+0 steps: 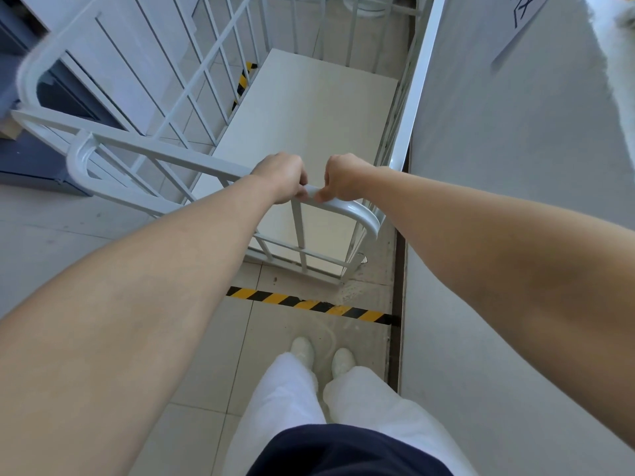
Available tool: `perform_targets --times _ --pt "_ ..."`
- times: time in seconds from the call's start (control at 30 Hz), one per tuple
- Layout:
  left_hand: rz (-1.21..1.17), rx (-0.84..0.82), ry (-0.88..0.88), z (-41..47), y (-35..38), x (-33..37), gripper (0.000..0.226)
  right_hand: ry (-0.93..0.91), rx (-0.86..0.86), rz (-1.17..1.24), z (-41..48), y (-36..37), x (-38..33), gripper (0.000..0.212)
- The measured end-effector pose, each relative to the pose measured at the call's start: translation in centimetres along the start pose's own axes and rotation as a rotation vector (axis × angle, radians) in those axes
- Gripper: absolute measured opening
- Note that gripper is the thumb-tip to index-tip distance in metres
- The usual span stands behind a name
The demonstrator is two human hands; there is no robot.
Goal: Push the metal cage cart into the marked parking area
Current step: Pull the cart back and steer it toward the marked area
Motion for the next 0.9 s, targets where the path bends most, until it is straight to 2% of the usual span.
perform_targets --times 0.1,0.2,0.43,0.53,0.67,0.9 --pt "-0.032 -0.028 0.011 0.4 0.0 -1.1 0.028 0.002 -0.003 0.012 0.4 0.1 -0.9 0.05" --pt "0.013 -0.032 0.028 0.9 -0.2 -2.6 0.017 0.035 -0.009 -0.001 0.8 -0.2 -1.6 0.049" --pt "0.063 -0.094 0.088 1.3 -1.5 -4.3 0.013 0.101 0.016 -0.033 0.9 -0.2 -3.4 0.039" --pt "0.073 -0.093 0.077 1.8 -2.0 -6.9 0.022 0.12 0.015 -0.023 0.7 -0.3 -4.0 0.038" --pt "0.086 -0.055 0.089 2.0 -2.2 -7.9 0.013 0.128 -0.001 -0.023 0.8 0.4 -5.2 0.043" --pt "0.112 -0.018 0.09 1.7 -1.6 -7.2 0.013 0.167 0.014 -0.046 0.0 1.0 -5.4 0.052"
Point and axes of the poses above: each hand's wrist, its own z-axis towards the middle knuckle, its own y-axis out of the palm, x = y × z, the point moved 2 cm from there along z, towards the middle knuckle, and after that the axes turned 6 degrees about -y, right-handed, at the moved point
